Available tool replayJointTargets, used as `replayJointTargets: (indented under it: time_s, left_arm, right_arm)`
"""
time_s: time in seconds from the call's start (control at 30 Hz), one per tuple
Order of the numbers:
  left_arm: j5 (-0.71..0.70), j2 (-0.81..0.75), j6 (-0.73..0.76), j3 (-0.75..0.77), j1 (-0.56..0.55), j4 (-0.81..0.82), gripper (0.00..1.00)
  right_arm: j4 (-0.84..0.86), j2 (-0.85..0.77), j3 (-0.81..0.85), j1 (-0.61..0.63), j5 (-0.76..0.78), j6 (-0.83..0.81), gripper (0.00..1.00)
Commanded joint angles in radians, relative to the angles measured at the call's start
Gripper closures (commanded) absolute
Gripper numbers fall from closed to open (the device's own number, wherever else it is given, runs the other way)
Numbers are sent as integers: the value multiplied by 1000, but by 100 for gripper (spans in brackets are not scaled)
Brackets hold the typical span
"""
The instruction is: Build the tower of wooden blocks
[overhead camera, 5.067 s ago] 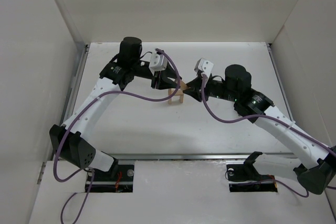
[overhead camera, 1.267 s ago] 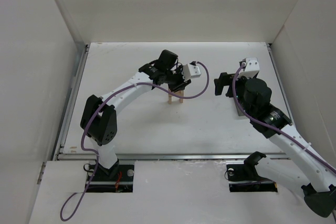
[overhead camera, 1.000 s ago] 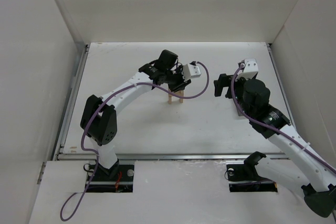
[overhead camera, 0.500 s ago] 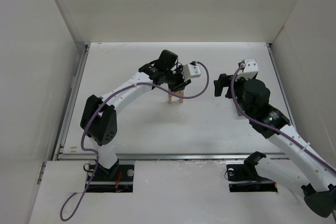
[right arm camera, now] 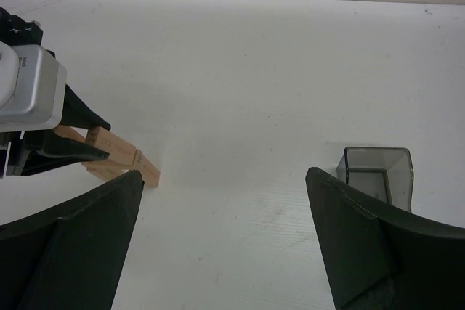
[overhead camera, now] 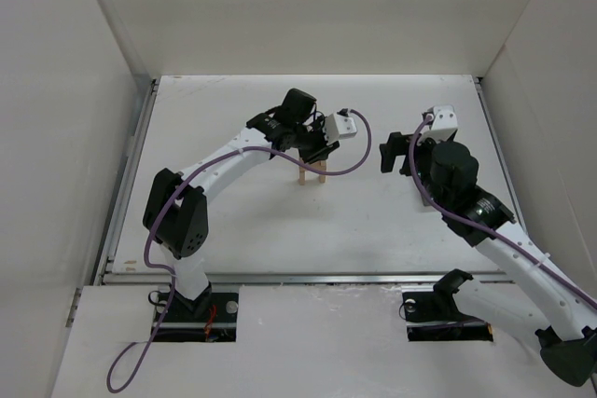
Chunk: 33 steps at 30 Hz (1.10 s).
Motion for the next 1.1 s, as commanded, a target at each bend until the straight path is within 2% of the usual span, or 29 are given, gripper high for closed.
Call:
replayJointTargets:
  time_s: [0.0,0.73,1.07]
  left_arm:
    - [3,0,-5,-5,-3,0,92]
    - [5,0,-5,-5,-3,-10,84]
    - [-4,9,-5,-5,-3,0,75]
  right_arm:
    - [47,-17,3,-5,3,-8,1]
    - [47,-17,3,-5,3,-8,1]
    - [47,-17,3,-5,3,-8,1]
